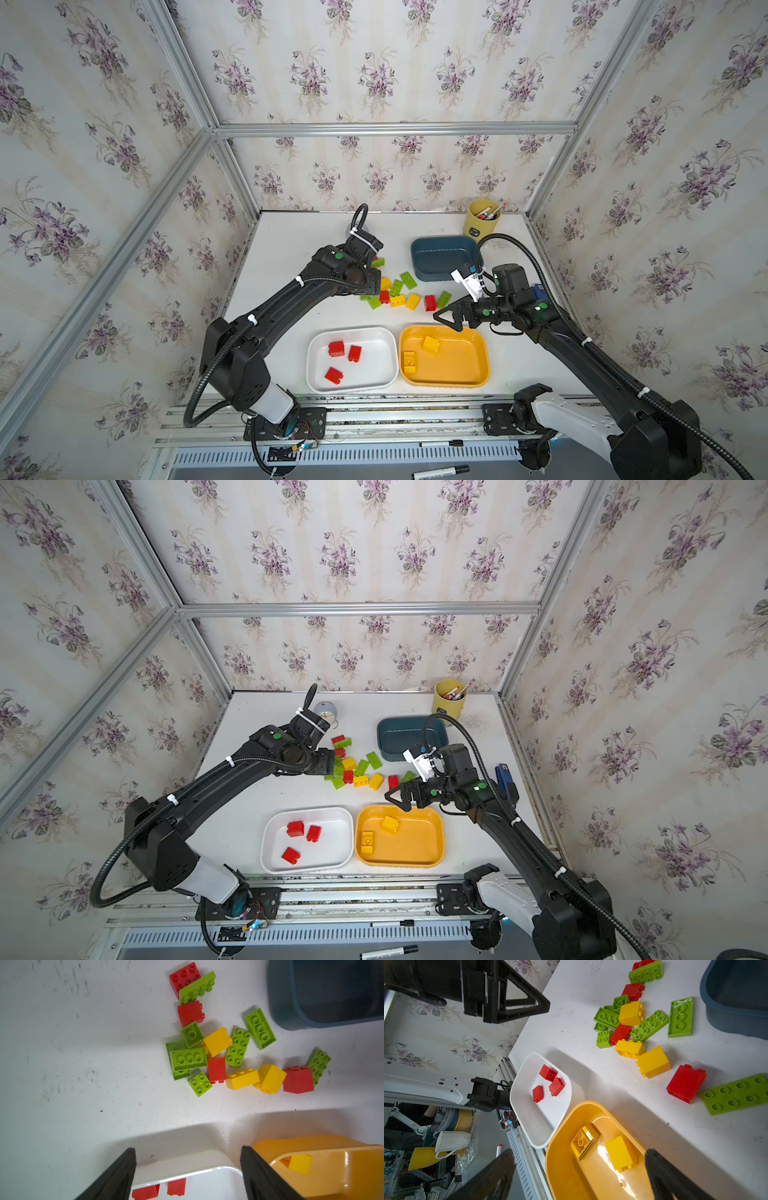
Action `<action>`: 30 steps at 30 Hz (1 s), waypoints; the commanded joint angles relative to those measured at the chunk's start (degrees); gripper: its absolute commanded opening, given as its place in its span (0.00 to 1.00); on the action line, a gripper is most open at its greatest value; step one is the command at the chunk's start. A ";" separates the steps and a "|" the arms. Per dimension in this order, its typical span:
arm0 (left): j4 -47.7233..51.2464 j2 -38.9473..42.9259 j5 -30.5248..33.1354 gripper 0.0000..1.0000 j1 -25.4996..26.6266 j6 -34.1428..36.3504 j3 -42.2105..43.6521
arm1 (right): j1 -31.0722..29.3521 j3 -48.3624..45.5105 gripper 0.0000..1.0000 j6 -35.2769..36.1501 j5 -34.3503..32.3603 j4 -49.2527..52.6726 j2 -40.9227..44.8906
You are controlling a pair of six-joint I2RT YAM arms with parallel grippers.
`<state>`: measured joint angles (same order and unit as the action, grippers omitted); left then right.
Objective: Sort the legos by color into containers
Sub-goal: 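Carry the red brick with the left gripper into the white tray and release, then move the left gripper over a yellow brick in the pile and lower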
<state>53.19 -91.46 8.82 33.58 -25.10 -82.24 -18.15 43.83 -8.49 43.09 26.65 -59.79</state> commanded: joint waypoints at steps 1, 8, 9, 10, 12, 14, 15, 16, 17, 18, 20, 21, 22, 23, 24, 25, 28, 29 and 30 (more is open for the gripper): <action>-1.28 -3.11 -3.36 0.81 -0.26 18.78 -2.41 | -0.01 0.81 1.00 0.78 -0.14 -0.92 -0.06; -1.16 -9.59 -12.03 0.81 -2.38 43.61 -6.58 | 0.00 0.30 1.00 1.02 -0.63 -0.14 0.59; -1.16 -10.43 -11.35 0.81 -2.38 45.96 -6.30 | -0.08 0.20 1.00 1.11 -0.79 0.10 0.79; -1.16 -11.50 -9.91 0.80 -2.45 47.60 -6.17 | -0.04 0.11 1.00 1.15 -0.89 0.31 0.98; -1.07 -13.32 -9.00 0.80 -2.94 51.43 -5.59 | 0.04 0.05 1.00 1.24 -1.24 0.80 1.33; -1.40 -14.82 -9.02 0.78 -3.66 54.33 -5.41 | -0.06 0.02 1.00 1.24 -1.42 0.97 1.43; -1.79 -15.55 -8.63 0.77 -4.05 55.33 -5.39 | -0.02 0.02 1.00 1.29 -1.35 1.13 1.29; -2.15 -16.08 -8.05 0.77 -4.39 56.15 -5.54 | -0.04 0.02 1.00 1.28 -1.34 1.21 1.28; -2.73 -16.81 -7.01 0.77 -4.70 56.86 -5.61 | -0.06 0.02 1.00 1.28 -1.33 1.30 1.19; -3.26 -17.28 -6.28 0.77 -4.88 57.25 -5.66 | 0.00 -0.04 1.00 1.28 -1.34 1.38 1.17; -4.24 -18.61 -5.86 0.77 -5.32 58.39 -6.25 | 0.03 0.02 1.00 1.28 -1.34 1.60 1.17; -4.54 -19.30 -5.67 0.77 -5.44 58.84 -6.58 | 0.02 0.02 1.00 1.35 -1.43 1.69 1.11; -4.67 -20.13 -5.57 0.77 -5.50 59.38 -7.10 | -0.04 0.15 1.00 1.52 -1.50 2.00 1.08; -4.67 -20.97 -5.52 0.76 -5.55 59.89 -7.52 | 0.02 0.28 1.00 1.76 -1.60 2.29 0.99; -4.67 -21.66 -5.41 0.76 -5.55 60.43 -7.72 | -0.03 0.44 1.00 1.94 -1.71 2.54 0.90; -4.67 -22.29 -5.18 0.76 -5.55 61.01 -7.89 | -0.03 0.55 1.00 2.07 -1.86 2.76 0.90; -4.67 -23.56 -5.41 0.73 -5.63 61.52 -8.33 | -0.01 0.55 1.00 2.08 -2.13 2.88 0.90; -4.67 -23.88 -5.85 0.73 -5.63 61.65 -8.51 | 0.01 0.47 1.00 2.07 -2.20 2.89 0.82; -4.67 -24.13 -6.08 0.72 -5.63 61.56 -8.53 | -0.02 0.46 1.00 2.08 -2.21 2.88 0.68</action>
<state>48.90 -115.24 3.42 28.10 34.30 -90.19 -18.15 43.77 -7.20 41.23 29.39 -58.96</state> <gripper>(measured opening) 0.722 0.998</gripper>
